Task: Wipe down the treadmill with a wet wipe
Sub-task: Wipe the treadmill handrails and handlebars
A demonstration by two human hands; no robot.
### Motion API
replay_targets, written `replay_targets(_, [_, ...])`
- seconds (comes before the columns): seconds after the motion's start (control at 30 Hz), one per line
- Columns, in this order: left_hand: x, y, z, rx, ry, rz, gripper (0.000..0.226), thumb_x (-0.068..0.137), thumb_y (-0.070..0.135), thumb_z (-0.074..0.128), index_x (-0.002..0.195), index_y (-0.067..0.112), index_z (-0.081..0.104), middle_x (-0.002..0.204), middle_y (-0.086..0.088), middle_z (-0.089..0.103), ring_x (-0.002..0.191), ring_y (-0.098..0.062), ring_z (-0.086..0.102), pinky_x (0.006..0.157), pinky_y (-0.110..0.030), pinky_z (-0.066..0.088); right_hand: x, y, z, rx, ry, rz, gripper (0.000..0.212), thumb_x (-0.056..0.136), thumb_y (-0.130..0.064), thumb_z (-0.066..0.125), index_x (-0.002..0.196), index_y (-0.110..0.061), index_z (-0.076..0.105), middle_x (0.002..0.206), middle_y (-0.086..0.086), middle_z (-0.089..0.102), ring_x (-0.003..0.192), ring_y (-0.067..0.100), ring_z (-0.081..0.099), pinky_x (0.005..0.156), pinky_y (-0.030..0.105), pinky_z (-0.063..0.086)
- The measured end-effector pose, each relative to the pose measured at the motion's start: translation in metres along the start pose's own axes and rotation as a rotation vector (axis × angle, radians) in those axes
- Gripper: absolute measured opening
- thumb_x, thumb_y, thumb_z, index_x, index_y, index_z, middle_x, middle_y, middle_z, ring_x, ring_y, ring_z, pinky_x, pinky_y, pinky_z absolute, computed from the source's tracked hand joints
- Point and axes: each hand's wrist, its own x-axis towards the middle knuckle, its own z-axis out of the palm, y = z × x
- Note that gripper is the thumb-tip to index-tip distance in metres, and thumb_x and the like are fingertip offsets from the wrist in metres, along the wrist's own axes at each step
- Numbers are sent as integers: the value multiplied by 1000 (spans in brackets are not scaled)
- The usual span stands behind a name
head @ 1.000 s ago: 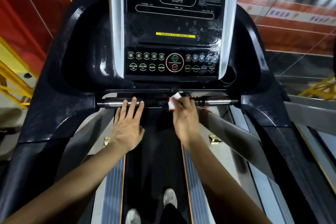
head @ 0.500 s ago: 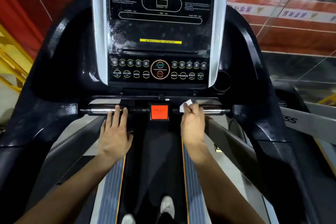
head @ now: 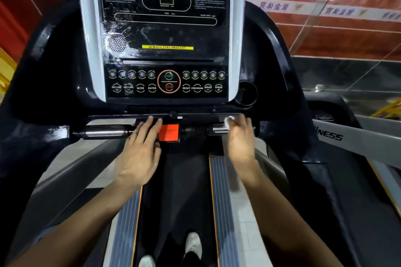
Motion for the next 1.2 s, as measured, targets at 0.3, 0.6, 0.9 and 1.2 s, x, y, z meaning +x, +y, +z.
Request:
replay_targets(0.3, [-13,37,21,122,-32,100,70,94,21,56,159,22,31,168,-5,21,156,-28,15,124,-47,19,-9,-31,13,176,-85,-58,34,80,-1,59,112,-12,67,113,11,57,102,32,54,90,39,45])
replay_targets(0.6, [3,68,31,215,-14,160,73,84,18,70,152,17,45,162,-12,34,152,-33,26,124,-47,13,9,48,-1,32,16,102,20,67,1,73,83,-11,73,85,9,60,75,30,55,68,36,52])
replay_targets(0.9, [45,110,69,189,-90,281,65,93,31,34,156,16,36,164,-9,32,152,-30,26,125,-47,18,-8,17,3,340,-149,-203,42,87,-5,55,126,-17,64,112,5,58,103,27,56,90,36,51])
replay_targets(1.2, [76,102,98,181,-136,202,56,108,42,16,162,26,21,164,-2,33,151,-26,30,125,-41,11,105,84,-18,369,139,116,32,85,2,54,102,-17,73,96,8,59,85,28,54,74,39,50])
